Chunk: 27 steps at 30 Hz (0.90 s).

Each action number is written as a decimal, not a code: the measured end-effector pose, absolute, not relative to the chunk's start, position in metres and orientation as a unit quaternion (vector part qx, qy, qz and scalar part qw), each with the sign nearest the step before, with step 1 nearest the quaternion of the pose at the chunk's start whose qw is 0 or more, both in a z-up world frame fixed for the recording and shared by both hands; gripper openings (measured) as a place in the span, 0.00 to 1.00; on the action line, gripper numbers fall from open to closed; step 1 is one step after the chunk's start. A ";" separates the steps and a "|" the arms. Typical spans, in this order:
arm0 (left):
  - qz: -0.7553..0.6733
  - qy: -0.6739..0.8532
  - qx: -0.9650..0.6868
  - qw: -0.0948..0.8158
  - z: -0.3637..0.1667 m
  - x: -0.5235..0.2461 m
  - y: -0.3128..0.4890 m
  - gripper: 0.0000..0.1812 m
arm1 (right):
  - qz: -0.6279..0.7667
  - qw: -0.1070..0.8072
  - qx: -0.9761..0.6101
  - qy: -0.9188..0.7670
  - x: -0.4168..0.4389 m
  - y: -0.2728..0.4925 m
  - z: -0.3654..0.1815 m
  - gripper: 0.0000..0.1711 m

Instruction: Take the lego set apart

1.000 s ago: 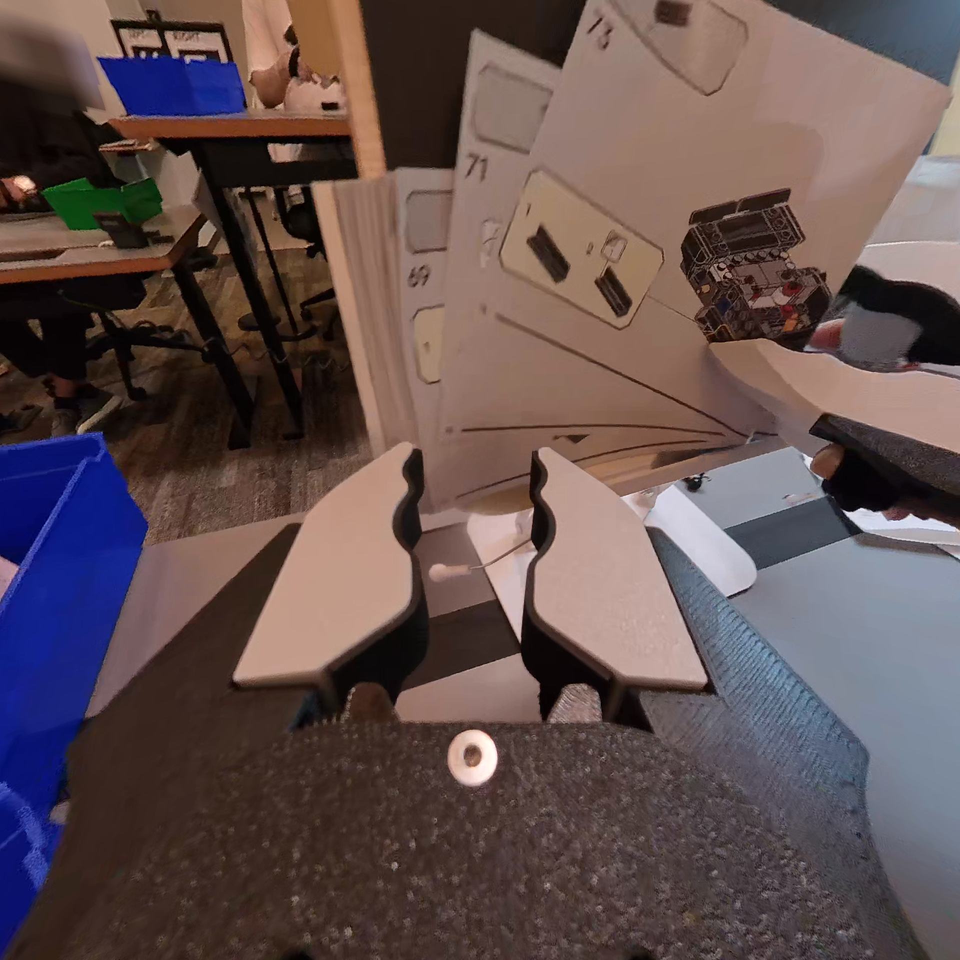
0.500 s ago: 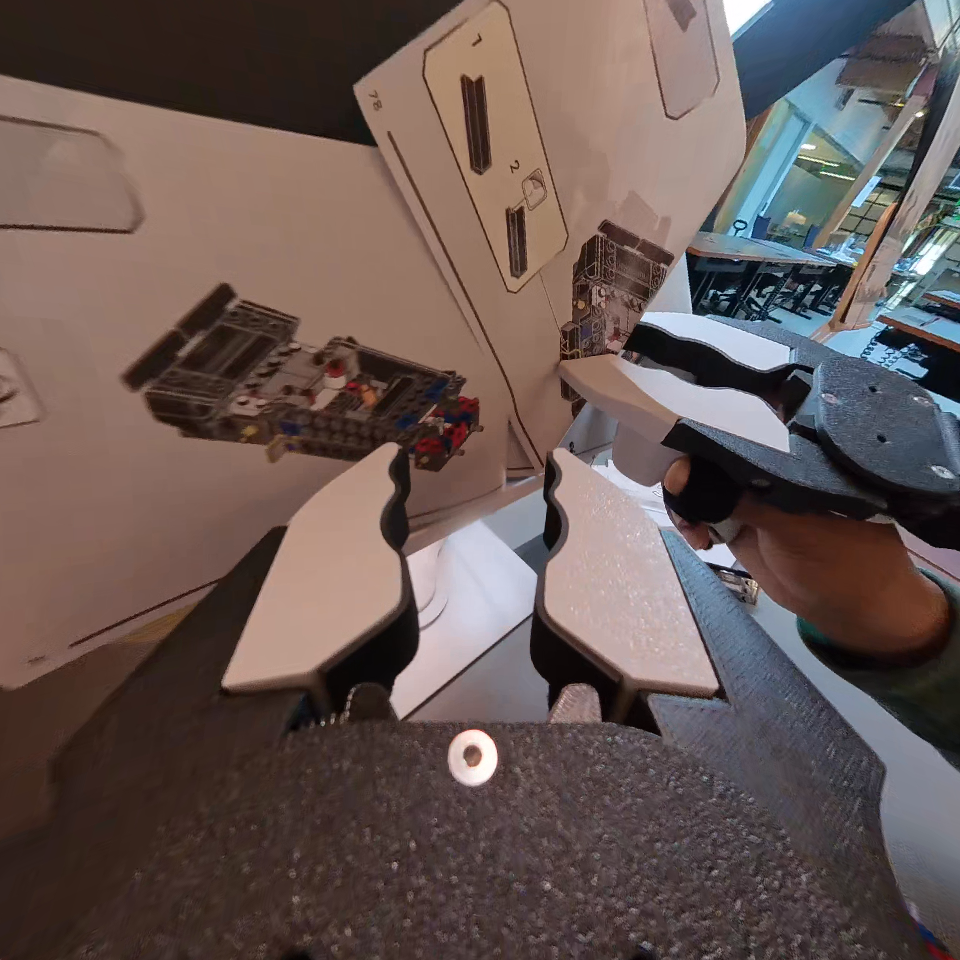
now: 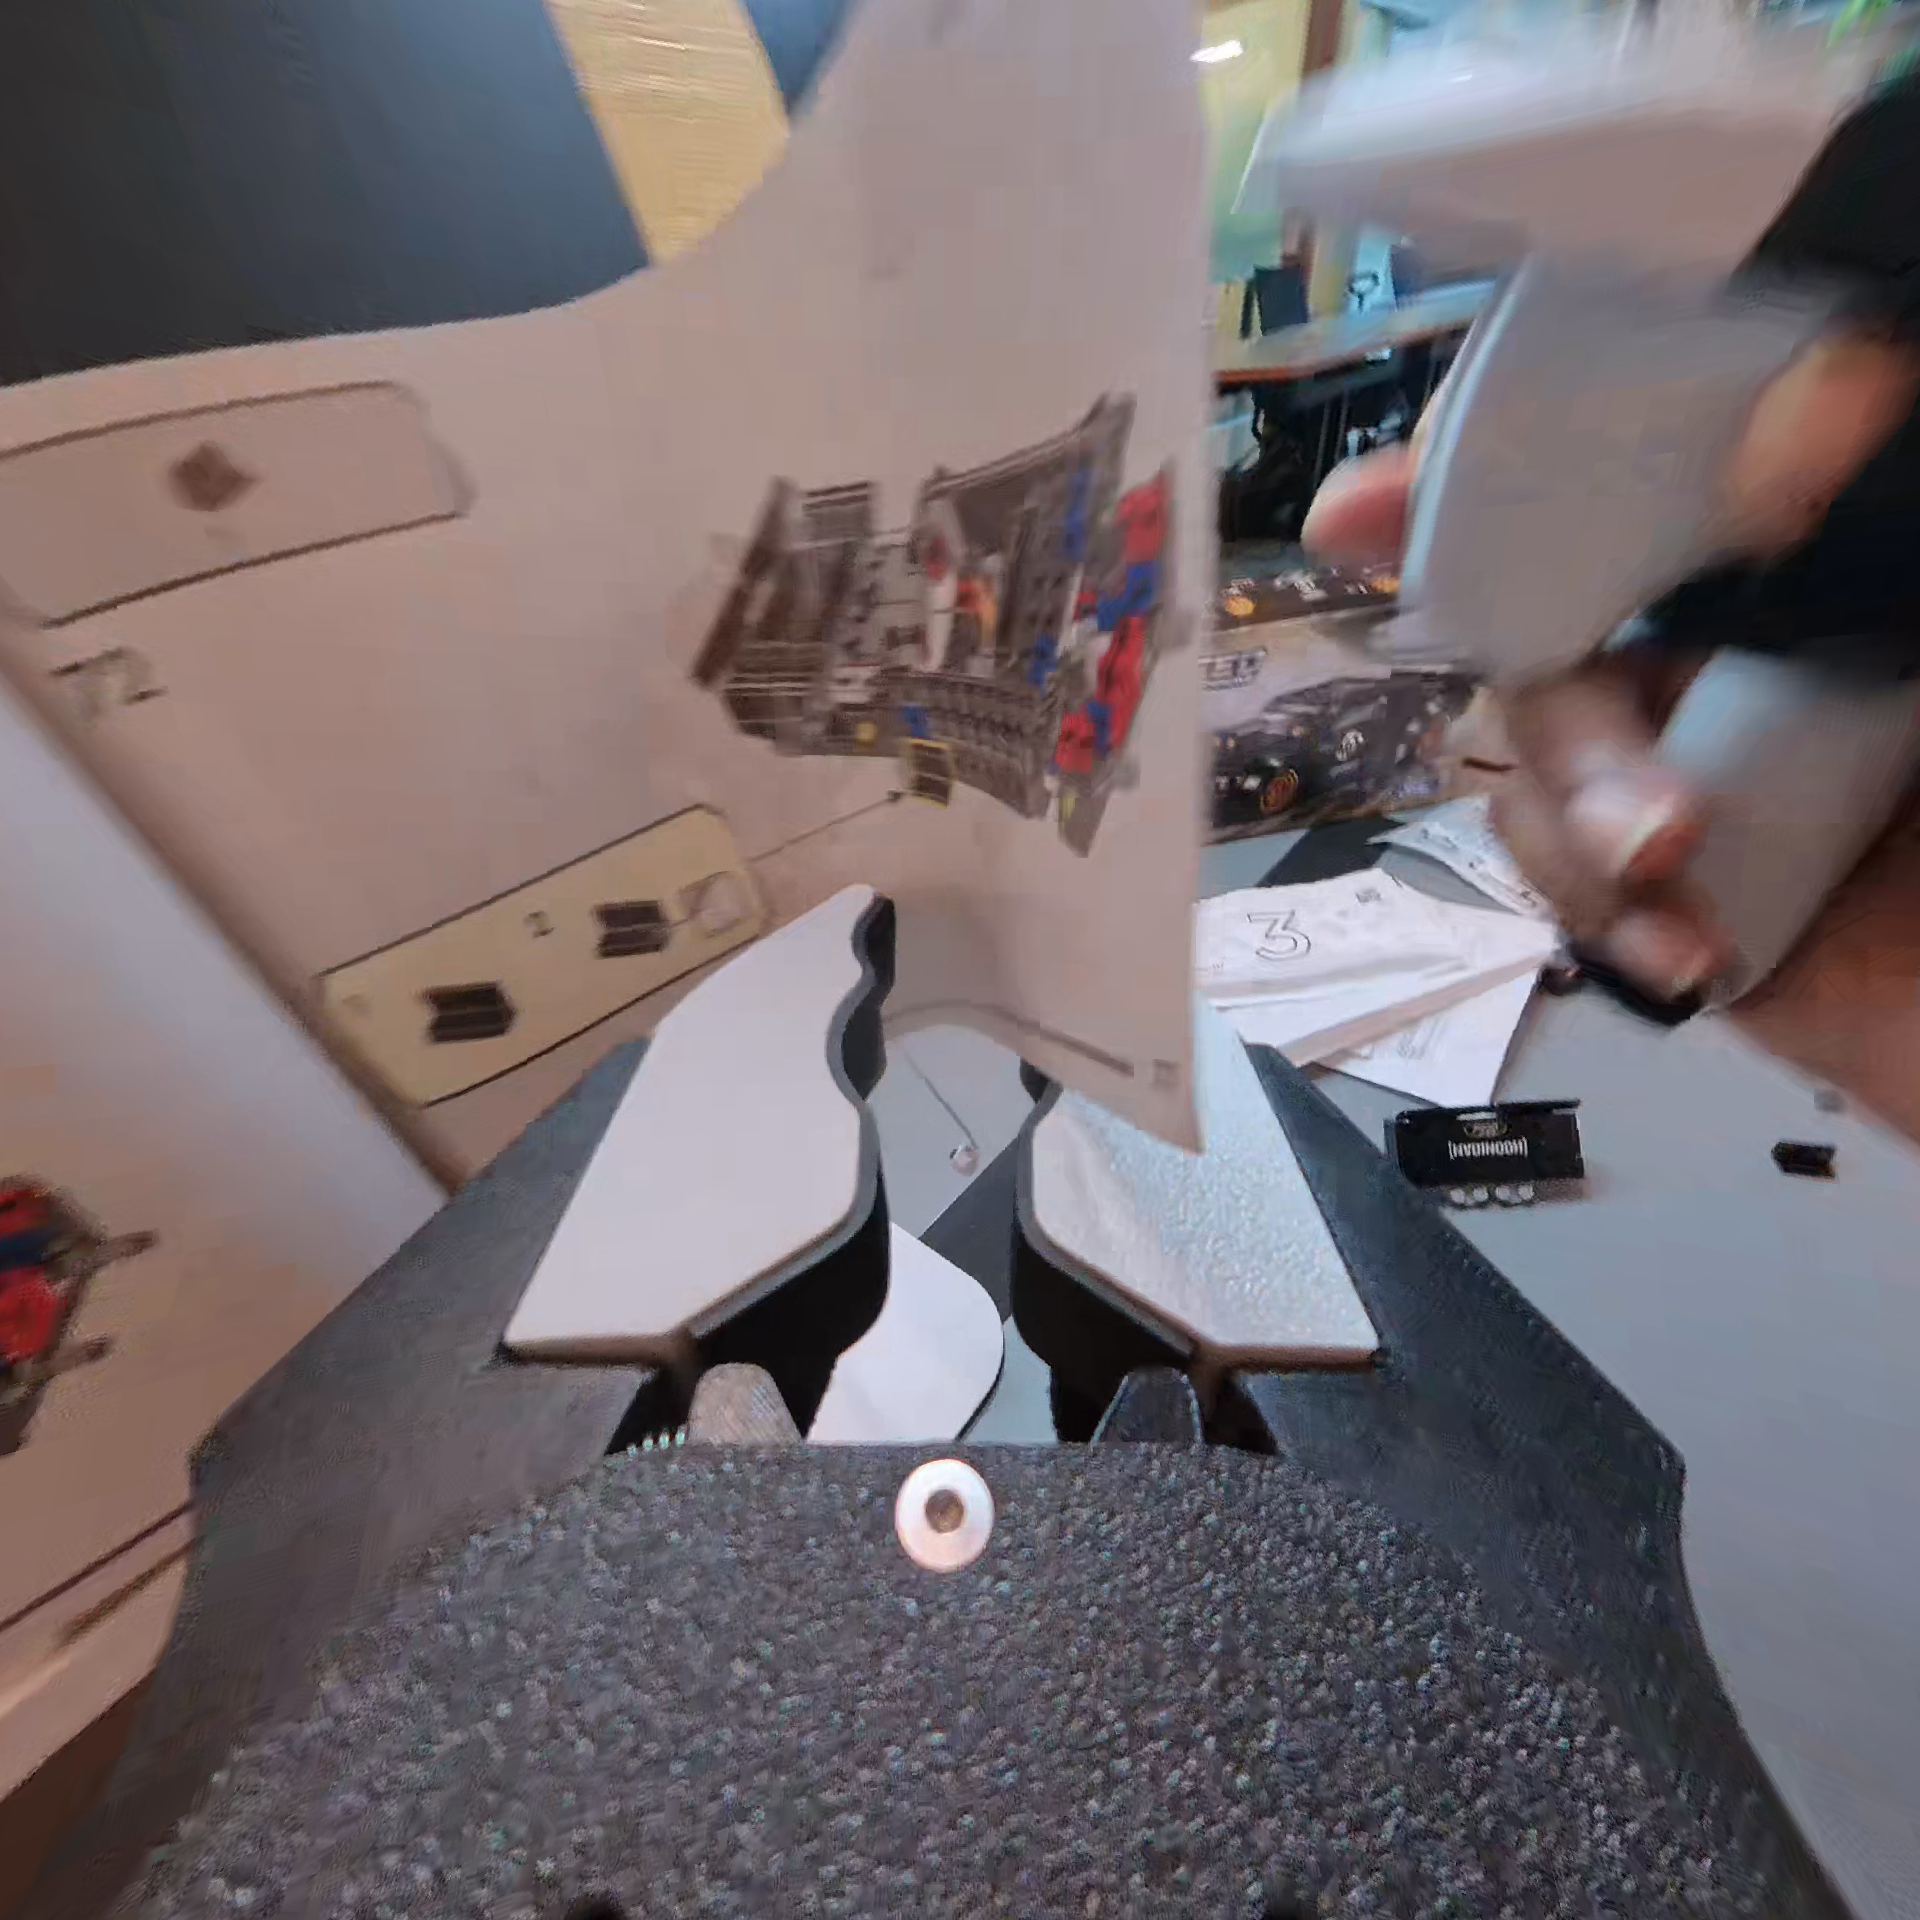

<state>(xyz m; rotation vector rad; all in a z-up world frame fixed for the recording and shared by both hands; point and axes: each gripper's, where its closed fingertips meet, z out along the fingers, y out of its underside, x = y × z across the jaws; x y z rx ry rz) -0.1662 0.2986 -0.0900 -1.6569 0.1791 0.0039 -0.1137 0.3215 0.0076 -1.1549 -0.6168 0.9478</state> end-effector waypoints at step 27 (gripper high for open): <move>0.083 -0.019 -0.747 0.660 -0.106 -0.246 0.225 0.29 | 0.154 0.667 -0.528 -0.503 -0.192 0.350 -0.095 0.17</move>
